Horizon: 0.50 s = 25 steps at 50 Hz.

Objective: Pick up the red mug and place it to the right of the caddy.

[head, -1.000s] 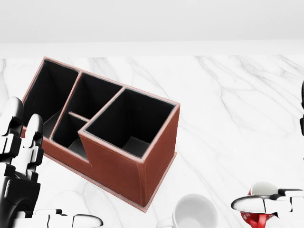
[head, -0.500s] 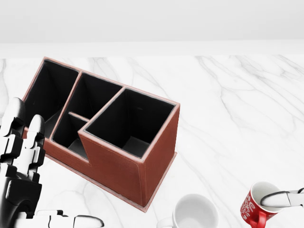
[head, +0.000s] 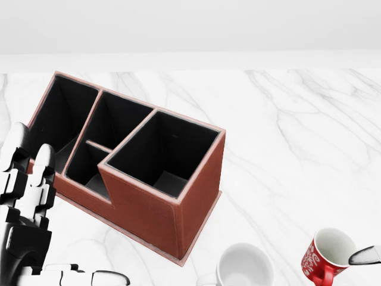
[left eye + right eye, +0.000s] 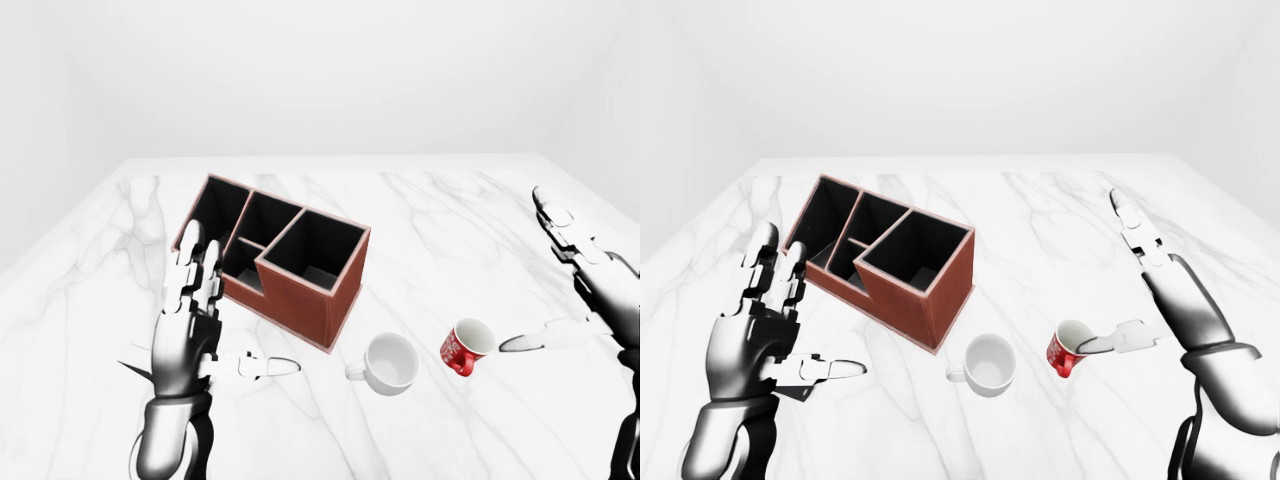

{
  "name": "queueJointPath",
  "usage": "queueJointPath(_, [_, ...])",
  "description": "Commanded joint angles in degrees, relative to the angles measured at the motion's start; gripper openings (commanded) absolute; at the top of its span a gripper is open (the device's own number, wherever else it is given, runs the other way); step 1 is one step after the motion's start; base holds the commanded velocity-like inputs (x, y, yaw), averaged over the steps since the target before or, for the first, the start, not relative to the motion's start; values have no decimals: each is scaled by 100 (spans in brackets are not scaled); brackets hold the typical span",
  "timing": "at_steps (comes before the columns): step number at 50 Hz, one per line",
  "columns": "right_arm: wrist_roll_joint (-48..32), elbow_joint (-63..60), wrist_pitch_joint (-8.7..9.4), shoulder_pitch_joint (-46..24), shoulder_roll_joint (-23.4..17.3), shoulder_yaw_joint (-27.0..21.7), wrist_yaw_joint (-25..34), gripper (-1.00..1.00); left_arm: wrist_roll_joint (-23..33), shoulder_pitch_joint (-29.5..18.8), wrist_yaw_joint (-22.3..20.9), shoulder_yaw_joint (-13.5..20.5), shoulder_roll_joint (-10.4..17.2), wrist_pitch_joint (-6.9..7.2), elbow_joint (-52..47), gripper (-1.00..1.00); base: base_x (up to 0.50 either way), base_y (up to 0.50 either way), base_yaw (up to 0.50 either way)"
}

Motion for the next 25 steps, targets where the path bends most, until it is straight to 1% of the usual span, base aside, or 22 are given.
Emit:
queueJointPath(1, [-574,268,0,-48,-162,-20,0,100,13,-13,7,5,-8,0,29,100,0,0,0])
queueJointPath(10, [-849,501,0,-98,-324,-75,0,100,-5,5,11,-3,1,0,-54,100,0,0,0])
queueJointPath(17, [-1046,605,0,25,-313,-113,0,100,8,12,6,-16,-4,0,-39,100,0,0,0])
queueJointPath(25, [-1217,860,0,-50,-389,-73,0,100,-11,14,3,-13,4,0,-73,100,0,0,0])
